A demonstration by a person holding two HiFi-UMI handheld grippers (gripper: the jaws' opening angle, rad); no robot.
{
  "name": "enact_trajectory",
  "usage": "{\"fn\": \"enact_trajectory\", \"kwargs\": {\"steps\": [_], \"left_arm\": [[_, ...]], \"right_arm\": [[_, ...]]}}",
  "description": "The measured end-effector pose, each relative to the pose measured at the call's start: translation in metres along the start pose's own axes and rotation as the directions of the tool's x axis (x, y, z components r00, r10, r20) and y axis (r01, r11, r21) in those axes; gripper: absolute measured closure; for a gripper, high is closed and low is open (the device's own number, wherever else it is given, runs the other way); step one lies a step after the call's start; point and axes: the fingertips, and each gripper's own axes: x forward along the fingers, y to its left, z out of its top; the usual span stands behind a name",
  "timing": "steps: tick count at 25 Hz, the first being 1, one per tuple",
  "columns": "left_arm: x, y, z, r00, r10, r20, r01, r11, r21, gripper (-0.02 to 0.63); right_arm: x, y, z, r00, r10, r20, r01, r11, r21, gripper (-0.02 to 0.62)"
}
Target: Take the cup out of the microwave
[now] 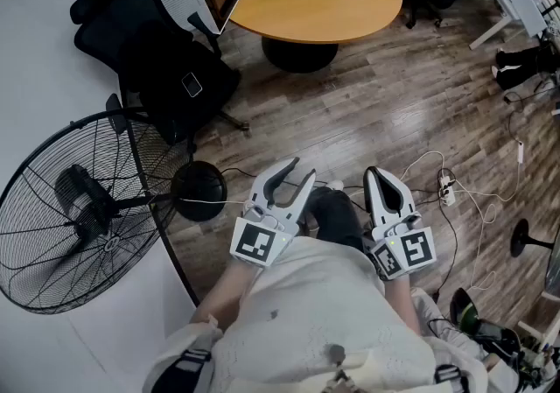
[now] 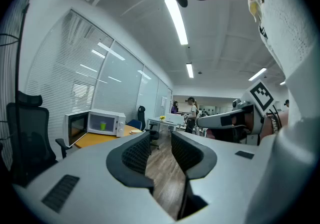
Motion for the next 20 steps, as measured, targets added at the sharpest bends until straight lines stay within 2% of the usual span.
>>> {"fn": "enact_trajectory", "kwargs": {"steps": [4,7,13,20], "left_arm": [[-0.013,-0.021,-0.009,0.999,0.031,-0.024,-0.031,1.000,0.003,0.465],[-0.021,-0.029,-0.003,0.998,0.055,0.000,-0.055,0.998,0.019,0.457],[-0.055,-0.030,0.010,0.996,0.088,0.027,-0.089,0.995,0.033,0.443],[-0.096,-0.030,0.012,0.990,0.134,0.049,-0.137,0.989,0.060,0.434]], "right_arm": [[-0.025,-0.006,-0.018,0.999,0.001,-0.036,-0.001,1.000,0.005,0.589],[-0.029,0.000,-0.013,0.999,0.032,-0.026,-0.033,0.999,-0.041,0.589],[-0.034,0.038,0.001,0.997,0.082,0.018,-0.080,0.994,-0.073,0.589],[-0.045,0.078,-0.002,0.992,0.123,0.015,-0.121,0.988,-0.095,0.589]]}}
